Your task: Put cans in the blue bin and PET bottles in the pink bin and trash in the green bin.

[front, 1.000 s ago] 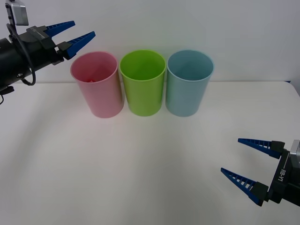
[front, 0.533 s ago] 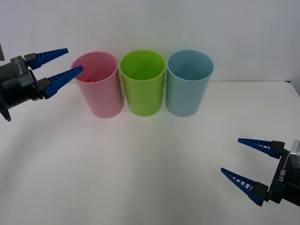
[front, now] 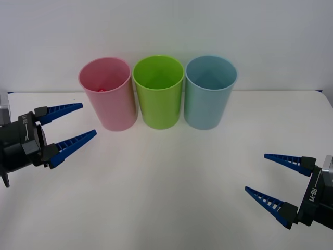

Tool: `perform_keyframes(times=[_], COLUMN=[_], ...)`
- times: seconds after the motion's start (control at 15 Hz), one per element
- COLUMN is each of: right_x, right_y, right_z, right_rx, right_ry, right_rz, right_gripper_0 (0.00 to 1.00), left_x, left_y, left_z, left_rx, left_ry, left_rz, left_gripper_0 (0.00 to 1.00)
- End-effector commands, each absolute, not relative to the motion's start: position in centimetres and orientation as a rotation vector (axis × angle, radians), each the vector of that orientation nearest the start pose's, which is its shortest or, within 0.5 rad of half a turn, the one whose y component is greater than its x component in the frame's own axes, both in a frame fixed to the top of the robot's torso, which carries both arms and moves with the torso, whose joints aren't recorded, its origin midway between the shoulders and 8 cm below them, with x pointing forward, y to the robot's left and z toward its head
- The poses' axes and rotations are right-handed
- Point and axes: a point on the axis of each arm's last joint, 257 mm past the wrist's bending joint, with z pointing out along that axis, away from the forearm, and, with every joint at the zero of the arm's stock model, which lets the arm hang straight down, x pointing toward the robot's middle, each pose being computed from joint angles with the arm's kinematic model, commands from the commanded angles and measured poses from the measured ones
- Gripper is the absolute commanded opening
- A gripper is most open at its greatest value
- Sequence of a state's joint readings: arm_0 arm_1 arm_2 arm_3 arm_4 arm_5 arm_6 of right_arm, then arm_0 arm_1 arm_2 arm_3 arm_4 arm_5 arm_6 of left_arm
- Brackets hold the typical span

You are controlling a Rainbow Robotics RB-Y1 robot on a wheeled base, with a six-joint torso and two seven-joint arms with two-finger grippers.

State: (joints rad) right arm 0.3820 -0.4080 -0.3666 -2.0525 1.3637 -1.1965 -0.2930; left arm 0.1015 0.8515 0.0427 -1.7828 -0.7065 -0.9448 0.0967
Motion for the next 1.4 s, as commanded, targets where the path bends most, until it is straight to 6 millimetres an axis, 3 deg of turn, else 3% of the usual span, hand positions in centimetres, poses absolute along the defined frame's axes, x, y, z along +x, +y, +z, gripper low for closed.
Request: perform_keyframes(times=[0.07, 0.6, 1.4], right_x=[32.8, 32.8, 32.8], right_y=[-21.5, -21.5, -21.5], right_z=[-18.0, -18.0, -18.0], right_rx=[-0.82, -0.82, -0.82], right_ry=[1.621, 1.621, 1.621], right_rz=[0.605, 0.605, 0.605], right_gripper_0=[1.0, 1.0, 1.0], left_x=[37.8, 33.9, 33.1], left_y=[19.6, 19.7, 20.1], left_z=[-11.8, -17.4, -18.1], left_rx=[0.784, 0.816, 0.829], left_ry=[1.385, 1.445, 1.44], left_rz=[-0.852, -0.832, -0.8], left_gripper_0=[1.0, 1.0, 1.0])
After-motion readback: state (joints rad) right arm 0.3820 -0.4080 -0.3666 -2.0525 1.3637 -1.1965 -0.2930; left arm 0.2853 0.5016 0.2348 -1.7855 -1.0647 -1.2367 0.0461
